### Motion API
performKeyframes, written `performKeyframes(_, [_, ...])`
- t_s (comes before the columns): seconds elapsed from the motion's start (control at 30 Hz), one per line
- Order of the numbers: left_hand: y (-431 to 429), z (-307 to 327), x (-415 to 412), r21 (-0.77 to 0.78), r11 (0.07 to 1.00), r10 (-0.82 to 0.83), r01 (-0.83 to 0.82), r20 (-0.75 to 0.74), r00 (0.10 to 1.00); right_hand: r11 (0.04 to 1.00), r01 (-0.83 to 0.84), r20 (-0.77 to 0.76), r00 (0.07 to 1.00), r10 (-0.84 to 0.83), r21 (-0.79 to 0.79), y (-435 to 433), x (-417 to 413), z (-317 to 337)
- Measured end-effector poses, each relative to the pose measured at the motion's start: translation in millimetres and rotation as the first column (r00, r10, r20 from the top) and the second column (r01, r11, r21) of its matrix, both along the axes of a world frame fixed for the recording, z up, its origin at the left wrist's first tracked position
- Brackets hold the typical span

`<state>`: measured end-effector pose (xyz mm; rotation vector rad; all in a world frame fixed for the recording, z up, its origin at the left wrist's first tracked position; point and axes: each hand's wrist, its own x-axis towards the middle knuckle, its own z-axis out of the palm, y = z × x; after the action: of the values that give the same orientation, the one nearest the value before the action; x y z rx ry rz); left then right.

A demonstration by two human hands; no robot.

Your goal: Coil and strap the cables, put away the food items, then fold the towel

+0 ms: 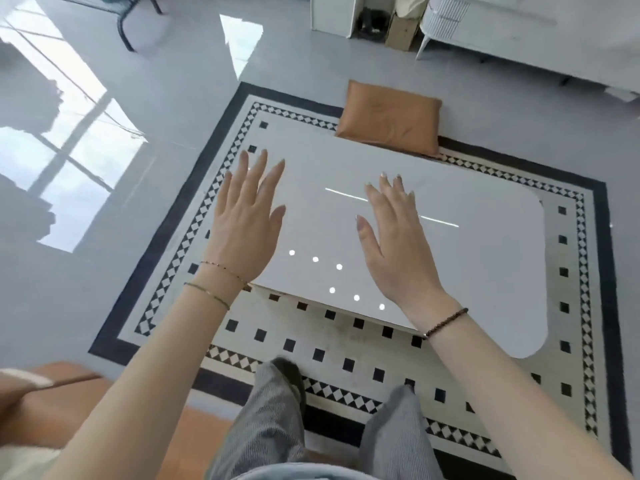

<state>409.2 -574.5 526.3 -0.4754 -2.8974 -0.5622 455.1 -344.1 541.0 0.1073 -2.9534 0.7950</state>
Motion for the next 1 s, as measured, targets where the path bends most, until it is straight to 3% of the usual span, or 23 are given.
performKeyframes(0.2, [-67.5,29.6,5.7,0.017,0.996,0.09,-0.09,-0.055,0.994,0.998,0.032,-0.037,0.999,-0.034,-0.055,-62.2,-0.3,33.1])
performKeyframes(0.4, [-70.3,32.0,12.8,-0.111,0.994,-0.008,0.006,-0.017,1.0,0.988,0.118,-0.066,0.99,-0.125,-0.096,-80.8,10.2,34.9])
performKeyframes(0.83, [89.9,38.2,25.6,-0.099,0.893,-0.444,0.439,-0.029,0.896,0.872,0.469,-0.017,0.879,-0.476,-0.141,27.3,101.8,38.1])
performKeyframes(1.0, [188.4,42.5,82.3,-0.068,0.82,-0.571,0.568,-0.032,0.821,0.784,0.586,-0.016,0.799,-0.601,-0.204,104.9,165.6,35.7])
